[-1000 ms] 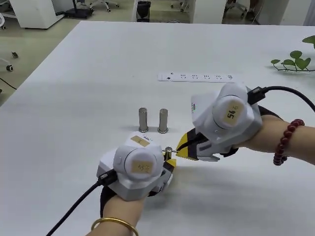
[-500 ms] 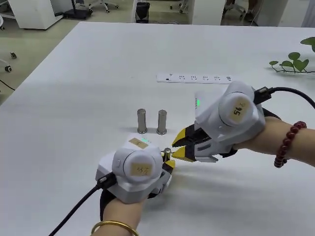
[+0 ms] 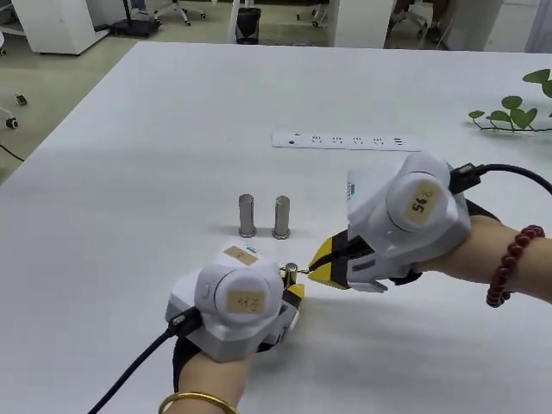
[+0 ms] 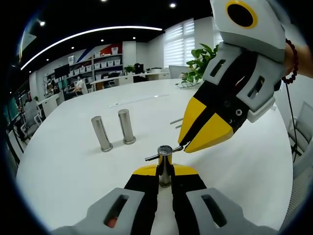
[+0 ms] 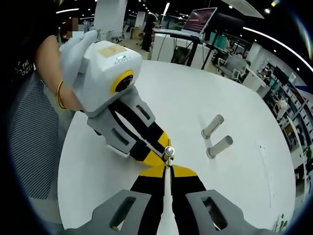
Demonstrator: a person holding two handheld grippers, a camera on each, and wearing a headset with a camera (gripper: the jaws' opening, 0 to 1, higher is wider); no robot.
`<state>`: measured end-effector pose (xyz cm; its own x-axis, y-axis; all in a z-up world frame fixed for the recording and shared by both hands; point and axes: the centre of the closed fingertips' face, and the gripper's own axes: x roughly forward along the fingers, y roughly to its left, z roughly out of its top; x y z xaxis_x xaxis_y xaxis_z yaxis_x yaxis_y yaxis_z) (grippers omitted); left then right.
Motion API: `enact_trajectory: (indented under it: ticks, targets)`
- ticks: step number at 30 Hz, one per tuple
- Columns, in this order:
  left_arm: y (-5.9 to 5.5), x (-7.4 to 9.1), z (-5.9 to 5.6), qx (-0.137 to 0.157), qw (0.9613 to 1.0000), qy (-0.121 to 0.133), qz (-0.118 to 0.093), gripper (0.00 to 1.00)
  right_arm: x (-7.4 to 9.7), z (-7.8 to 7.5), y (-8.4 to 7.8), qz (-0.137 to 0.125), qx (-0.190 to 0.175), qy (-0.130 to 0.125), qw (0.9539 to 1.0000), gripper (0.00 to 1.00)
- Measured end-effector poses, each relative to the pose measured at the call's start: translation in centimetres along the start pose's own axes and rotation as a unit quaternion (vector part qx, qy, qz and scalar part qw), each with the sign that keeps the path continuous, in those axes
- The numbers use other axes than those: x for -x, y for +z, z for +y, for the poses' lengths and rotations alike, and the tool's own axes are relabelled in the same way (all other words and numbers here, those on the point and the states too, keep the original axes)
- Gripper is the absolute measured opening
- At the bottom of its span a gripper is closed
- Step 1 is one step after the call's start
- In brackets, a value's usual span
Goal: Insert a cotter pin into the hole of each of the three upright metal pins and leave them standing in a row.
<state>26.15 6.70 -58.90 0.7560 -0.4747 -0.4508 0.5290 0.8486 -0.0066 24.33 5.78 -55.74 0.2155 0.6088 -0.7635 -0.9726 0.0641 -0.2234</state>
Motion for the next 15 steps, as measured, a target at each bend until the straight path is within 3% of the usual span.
enact_trajectory:
  ticks: [15]
  targets:
    - [0.03, -0.02, -0.02, 0.005, 1.0000, 0.003, 0.000, 0.06, -0.33, 0.05, 0.31, 0.003, 0.000, -0.002, 1.0000, 0.00]
